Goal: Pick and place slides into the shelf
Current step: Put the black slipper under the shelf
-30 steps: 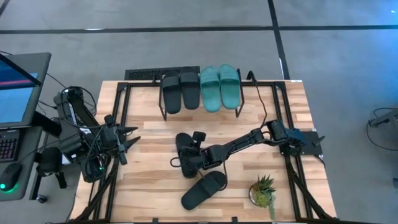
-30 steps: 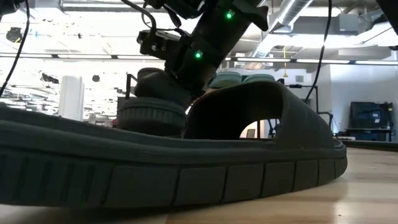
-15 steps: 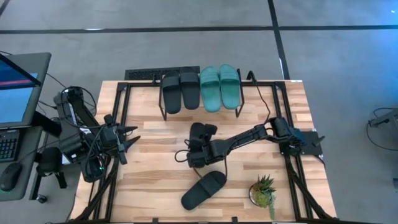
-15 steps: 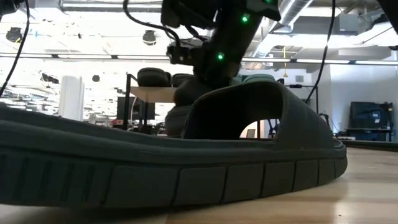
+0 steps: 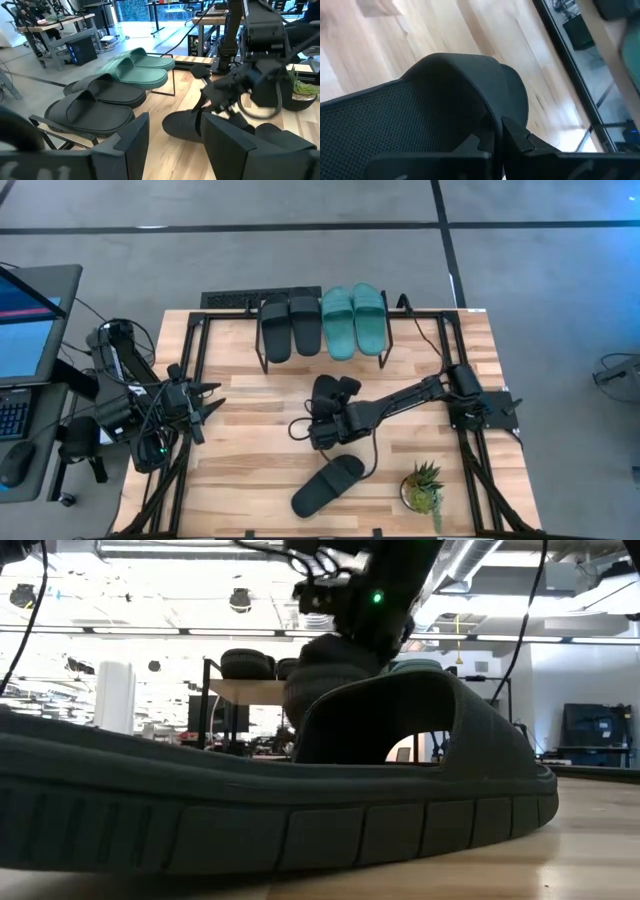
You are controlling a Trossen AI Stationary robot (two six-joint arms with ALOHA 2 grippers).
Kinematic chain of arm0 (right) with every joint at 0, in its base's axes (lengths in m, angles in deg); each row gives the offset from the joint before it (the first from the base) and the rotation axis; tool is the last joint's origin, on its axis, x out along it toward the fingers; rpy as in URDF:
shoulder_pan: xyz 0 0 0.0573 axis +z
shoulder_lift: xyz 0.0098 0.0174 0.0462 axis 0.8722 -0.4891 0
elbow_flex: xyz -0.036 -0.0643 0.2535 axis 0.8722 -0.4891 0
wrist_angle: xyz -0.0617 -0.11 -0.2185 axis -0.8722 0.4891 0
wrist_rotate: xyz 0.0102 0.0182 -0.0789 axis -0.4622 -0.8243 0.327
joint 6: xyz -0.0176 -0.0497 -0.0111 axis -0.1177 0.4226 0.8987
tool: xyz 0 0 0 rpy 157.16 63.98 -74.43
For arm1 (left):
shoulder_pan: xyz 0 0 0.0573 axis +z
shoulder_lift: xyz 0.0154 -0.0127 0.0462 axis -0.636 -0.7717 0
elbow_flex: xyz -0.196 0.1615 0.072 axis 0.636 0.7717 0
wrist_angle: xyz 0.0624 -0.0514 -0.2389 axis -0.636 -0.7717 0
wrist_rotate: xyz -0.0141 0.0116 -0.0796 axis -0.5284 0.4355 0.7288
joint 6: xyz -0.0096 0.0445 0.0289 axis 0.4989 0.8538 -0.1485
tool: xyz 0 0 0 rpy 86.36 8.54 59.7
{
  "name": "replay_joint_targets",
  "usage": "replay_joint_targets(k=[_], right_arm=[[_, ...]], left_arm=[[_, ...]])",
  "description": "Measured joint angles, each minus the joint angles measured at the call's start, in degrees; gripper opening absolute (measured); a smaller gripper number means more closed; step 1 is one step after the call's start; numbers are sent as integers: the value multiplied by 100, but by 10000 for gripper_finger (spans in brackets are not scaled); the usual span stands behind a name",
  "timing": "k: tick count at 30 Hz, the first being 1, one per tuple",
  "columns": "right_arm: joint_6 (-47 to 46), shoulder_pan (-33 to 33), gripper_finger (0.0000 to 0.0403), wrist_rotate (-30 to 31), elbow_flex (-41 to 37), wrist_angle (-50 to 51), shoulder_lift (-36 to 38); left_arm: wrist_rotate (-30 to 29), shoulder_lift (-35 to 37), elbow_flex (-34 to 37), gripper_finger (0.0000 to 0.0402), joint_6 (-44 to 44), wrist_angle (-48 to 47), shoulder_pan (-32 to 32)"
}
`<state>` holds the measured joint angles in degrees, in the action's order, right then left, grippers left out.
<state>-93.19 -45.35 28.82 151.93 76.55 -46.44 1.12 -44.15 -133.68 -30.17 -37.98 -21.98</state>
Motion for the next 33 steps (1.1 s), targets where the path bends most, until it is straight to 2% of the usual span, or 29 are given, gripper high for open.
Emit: replay_joint_targets(k=[5,9,14,22,27,33], right_arm=[[-105,19,3,-108,-487,-4,503],[-128,31,3,-433,-1110,-330,910],[63,14,3,-611,-1850,-1300,1179],[659,-312,3,-710,-2106,-1534,1190],[1129,-504,3,-1186,-2294,-2088,1190],[1377,-703,3,-1255,-2298,-2079,1194]], left_arm=[[-46,0,0,168,3,1,0],[-71,0,0,168,5,1,0],[-170,0,0,168,9,3,0],[-263,0,0,168,-31,25,0],[-267,0,0,168,-110,66,0],[-264,0,0,168,-193,71,0]])
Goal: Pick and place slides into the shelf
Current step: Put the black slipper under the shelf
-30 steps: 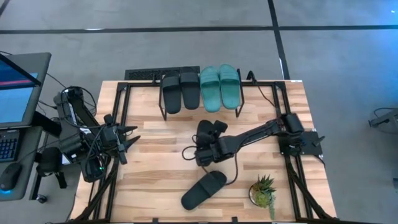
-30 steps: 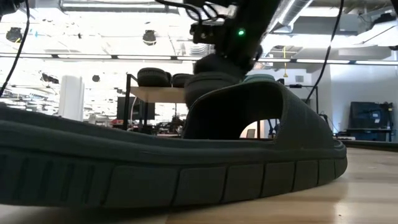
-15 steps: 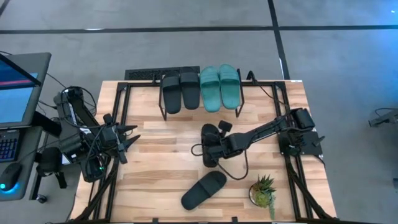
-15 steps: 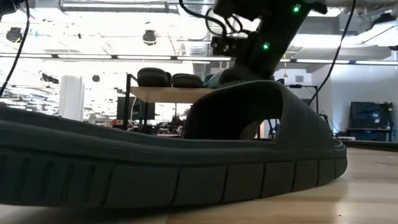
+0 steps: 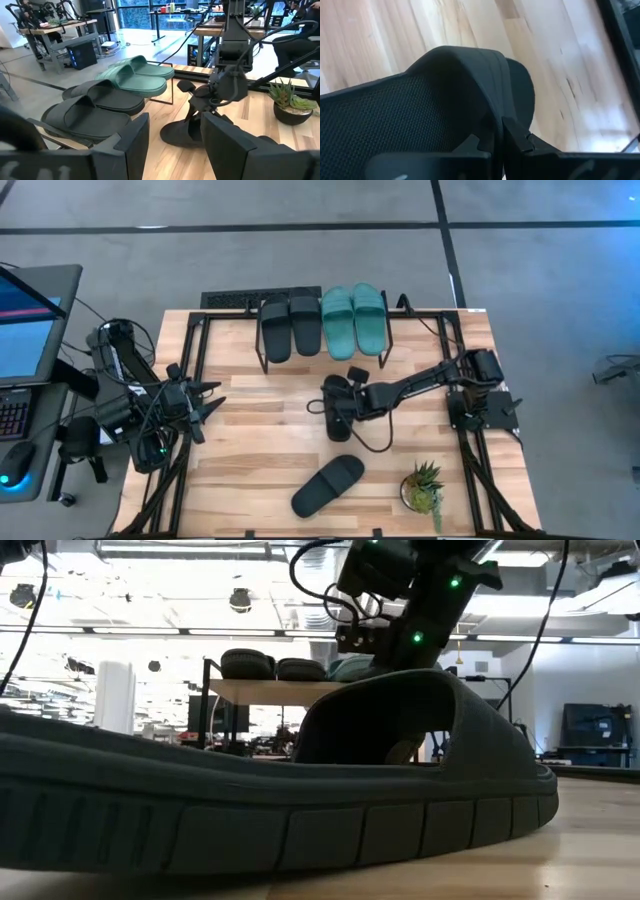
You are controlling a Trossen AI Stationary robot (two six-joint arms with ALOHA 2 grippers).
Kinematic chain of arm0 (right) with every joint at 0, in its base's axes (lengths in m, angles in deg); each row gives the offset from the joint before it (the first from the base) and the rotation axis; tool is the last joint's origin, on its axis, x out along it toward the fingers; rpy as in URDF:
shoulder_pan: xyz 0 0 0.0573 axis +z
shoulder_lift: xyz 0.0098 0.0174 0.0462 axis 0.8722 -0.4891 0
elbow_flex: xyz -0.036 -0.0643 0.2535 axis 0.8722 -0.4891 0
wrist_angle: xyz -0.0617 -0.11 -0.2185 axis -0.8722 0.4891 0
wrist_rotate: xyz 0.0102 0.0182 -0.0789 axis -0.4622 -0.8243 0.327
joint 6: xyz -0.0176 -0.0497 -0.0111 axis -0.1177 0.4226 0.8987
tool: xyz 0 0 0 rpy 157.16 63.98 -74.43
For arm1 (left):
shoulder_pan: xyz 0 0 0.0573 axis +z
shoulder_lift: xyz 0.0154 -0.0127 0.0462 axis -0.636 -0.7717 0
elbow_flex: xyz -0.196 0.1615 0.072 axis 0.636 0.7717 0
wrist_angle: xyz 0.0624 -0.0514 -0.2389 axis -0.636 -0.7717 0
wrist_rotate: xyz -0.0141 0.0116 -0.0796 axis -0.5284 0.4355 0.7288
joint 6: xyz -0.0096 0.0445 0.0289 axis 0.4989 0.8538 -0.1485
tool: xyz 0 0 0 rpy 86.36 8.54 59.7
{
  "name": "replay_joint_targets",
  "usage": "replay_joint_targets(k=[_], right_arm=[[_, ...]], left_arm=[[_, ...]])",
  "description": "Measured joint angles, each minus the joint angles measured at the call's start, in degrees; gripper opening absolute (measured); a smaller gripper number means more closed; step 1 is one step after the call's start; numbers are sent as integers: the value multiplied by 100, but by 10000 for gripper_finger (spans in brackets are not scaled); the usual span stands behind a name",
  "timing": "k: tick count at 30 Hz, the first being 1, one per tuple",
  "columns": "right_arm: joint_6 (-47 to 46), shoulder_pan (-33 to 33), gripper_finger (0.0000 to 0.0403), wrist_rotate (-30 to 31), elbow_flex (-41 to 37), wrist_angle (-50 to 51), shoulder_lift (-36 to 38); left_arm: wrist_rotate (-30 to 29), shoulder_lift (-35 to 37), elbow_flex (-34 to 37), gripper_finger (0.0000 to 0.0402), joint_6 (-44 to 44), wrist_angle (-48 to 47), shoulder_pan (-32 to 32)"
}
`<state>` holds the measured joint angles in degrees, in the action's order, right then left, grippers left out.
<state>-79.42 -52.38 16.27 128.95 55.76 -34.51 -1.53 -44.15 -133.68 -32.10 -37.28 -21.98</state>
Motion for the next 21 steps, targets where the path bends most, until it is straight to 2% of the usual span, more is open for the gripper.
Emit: replay_joint_targets(k=[7,14,21], right_arm=[[280,-336,15,-557,7,-48,20],[284,-284,47,-591,-2,5,113],[128,-184,51,-724,-4,15,123]], left_arm=[[-20,0,0,168,-5,0,0],[-17,0,0,168,-3,-4,0],[-30,-2,0,168,16,-37,1]])
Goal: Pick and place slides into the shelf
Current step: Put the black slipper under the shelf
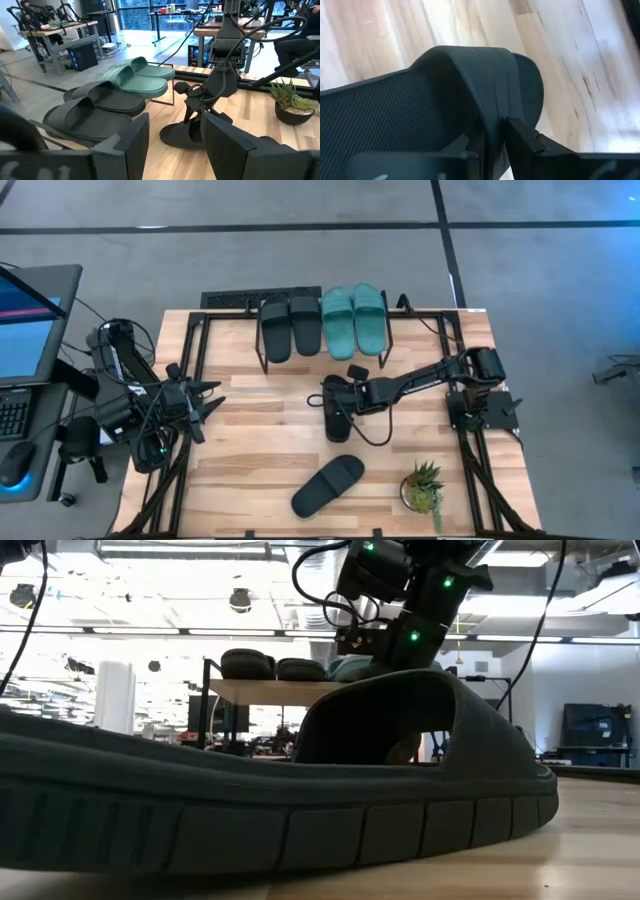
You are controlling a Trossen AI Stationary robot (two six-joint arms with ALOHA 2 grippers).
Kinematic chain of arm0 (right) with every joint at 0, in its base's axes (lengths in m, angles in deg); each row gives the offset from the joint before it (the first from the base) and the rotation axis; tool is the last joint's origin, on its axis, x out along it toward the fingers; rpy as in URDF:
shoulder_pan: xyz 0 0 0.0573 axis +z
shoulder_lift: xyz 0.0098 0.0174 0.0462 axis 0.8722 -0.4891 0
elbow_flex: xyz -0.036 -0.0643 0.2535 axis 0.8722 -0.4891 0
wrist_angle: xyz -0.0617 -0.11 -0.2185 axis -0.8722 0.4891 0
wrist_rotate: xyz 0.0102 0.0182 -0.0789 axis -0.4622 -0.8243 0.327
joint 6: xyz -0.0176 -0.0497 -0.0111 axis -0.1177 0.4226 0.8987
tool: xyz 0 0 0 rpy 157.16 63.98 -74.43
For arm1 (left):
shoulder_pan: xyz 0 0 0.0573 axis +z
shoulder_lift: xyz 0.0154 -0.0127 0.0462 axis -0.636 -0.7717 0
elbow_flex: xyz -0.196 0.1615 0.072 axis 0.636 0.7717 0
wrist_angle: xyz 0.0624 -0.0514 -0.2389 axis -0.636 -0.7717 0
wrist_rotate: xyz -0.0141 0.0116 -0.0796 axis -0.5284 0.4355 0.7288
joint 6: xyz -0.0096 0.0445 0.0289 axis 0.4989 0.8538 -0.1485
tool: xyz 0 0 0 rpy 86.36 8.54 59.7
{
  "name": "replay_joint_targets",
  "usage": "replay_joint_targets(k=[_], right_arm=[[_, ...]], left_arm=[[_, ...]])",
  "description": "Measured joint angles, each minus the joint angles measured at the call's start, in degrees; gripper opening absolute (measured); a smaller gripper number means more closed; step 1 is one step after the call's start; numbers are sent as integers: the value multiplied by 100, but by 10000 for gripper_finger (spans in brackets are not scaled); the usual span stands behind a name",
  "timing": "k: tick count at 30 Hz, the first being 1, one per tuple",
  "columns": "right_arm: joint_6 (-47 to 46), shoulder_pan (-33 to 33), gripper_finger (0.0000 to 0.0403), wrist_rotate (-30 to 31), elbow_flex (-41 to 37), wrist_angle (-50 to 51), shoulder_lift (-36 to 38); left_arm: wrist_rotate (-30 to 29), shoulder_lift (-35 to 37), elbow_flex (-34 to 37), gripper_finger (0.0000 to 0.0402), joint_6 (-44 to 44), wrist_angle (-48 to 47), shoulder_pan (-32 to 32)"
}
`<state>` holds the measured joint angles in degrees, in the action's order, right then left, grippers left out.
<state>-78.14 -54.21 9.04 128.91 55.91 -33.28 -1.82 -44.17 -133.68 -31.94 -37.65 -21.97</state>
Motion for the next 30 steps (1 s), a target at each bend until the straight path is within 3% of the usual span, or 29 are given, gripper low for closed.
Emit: replay_joint_targets(k=[14,30], right_arm=[[-165,41,62,-197,1,-41,139],[-319,54,189,-425,2,13,235]], left_arm=[[-14,0,0,168,7,9,1],[-16,0,0,168,7,11,0]])
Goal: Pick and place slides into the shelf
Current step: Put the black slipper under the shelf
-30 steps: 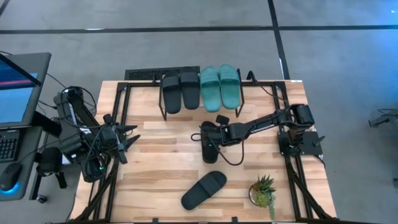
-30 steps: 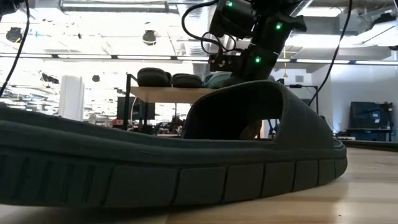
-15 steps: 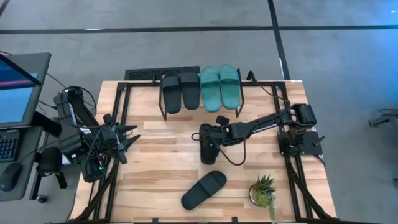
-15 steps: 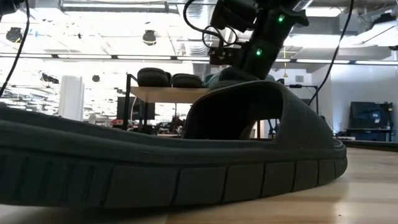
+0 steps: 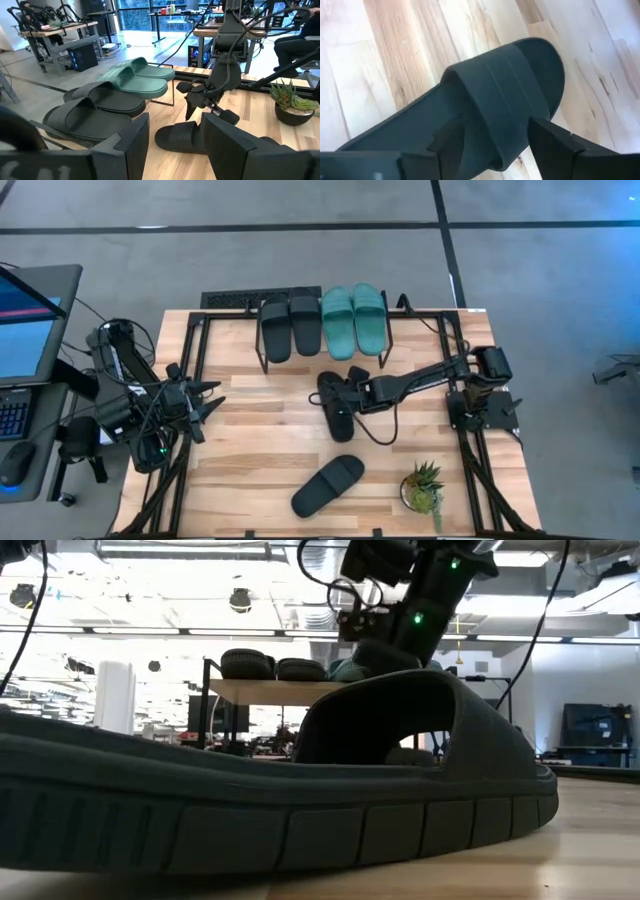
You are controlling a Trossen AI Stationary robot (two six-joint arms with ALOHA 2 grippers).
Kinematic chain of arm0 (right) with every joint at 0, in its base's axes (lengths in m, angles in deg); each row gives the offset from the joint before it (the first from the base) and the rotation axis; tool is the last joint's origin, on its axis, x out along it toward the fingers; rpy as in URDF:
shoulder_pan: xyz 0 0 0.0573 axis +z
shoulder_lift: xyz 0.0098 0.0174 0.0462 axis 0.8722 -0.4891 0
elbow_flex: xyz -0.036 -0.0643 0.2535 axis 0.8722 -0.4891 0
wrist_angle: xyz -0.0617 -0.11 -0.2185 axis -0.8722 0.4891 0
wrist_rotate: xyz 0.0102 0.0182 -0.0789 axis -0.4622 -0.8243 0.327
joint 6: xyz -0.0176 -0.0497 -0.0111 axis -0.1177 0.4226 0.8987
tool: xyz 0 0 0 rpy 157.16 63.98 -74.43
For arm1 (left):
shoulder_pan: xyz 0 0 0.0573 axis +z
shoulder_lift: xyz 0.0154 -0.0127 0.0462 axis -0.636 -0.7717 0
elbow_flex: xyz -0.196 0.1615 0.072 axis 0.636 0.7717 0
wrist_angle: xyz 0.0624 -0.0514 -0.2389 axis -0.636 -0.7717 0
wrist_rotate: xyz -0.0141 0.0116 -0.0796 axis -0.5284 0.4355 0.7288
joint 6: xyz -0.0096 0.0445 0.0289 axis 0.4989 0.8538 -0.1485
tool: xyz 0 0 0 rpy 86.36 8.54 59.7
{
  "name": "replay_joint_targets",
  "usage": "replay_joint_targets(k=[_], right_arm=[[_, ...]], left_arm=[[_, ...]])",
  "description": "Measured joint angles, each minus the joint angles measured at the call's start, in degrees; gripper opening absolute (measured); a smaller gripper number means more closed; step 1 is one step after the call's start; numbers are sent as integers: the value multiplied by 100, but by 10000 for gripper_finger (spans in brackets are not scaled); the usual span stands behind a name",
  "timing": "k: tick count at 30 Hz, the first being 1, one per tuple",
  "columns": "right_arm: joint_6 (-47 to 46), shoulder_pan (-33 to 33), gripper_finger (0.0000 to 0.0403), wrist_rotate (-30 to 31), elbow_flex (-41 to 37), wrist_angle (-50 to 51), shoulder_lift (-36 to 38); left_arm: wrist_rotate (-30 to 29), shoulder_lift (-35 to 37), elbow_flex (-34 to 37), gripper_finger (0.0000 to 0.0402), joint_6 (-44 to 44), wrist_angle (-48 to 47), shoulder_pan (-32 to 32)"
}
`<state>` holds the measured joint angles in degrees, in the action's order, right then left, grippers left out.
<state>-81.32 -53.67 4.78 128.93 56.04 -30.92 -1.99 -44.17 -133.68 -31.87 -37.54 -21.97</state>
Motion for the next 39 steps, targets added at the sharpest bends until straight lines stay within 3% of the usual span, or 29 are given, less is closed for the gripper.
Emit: replay_joint_targets(k=[8,18,22,36,39], right_arm=[[75,-7,216,-71,7,-2,277],[223,226,183,-833,4,35,614],[213,415,162,-1214,4,40,758],[-87,1294,18,-1300,2,9,696],[-90,1347,4,-1398,2,-45,696]], left_arm=[[0,0,0,168,0,0,0],[-4,0,0,168,0,-2,1],[-4,0,0,168,0,-1,0],[-90,2,0,168,72,-6,0],[-96,2,-2,168,72,-4,1]])
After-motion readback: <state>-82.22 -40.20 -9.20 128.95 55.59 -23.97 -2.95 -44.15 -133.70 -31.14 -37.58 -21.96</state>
